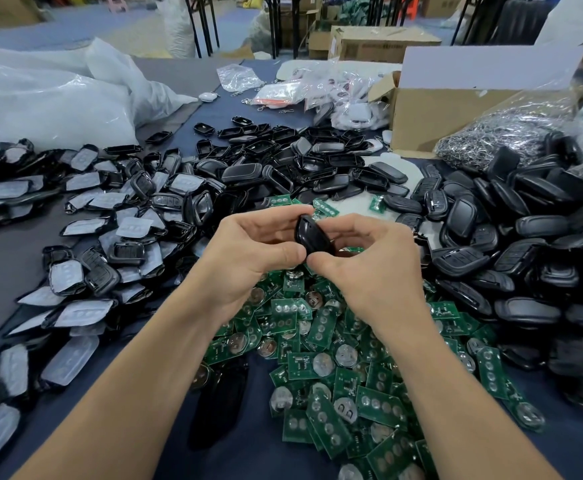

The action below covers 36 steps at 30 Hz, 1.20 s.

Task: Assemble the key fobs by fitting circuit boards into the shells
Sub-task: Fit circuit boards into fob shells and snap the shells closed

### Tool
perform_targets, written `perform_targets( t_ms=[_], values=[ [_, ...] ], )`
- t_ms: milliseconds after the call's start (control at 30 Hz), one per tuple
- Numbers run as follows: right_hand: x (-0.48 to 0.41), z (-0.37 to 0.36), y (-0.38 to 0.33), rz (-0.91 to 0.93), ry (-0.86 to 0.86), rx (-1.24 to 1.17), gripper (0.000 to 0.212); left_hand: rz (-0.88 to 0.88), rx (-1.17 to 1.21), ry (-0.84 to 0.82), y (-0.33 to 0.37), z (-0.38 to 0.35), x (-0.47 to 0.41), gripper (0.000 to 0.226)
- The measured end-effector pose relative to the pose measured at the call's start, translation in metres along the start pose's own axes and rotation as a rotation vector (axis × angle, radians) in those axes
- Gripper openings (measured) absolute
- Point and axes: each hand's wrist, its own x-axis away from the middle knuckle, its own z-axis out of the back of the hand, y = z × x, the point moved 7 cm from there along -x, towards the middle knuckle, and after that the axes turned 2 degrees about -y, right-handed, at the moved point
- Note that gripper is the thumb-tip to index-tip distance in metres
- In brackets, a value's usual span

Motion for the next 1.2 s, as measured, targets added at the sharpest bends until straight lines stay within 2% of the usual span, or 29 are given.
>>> perform_targets(
  t_ms=[467, 700, 1200],
  values=[
    [-0.002, -0.004, -0.001, 0.028, -0.098, -0.05, 0.041, -0.093, -0.077, 0.077, 0.001, 0.003, -0.002, 0.051],
    [0.004, -0.005, -0.008, 0.09, -0.034, -0.058, 0.042, -0.121, -0.032, 0.097, 0.003, 0.003, -0.001, 0.051],
    [-0.003, -0.008, 0.011, -0.024, -0.034, -0.274, 0.045, -0.089, -0.068, 0.102, 0.006, 0.005, 0.0, 0.051]
  ],
)
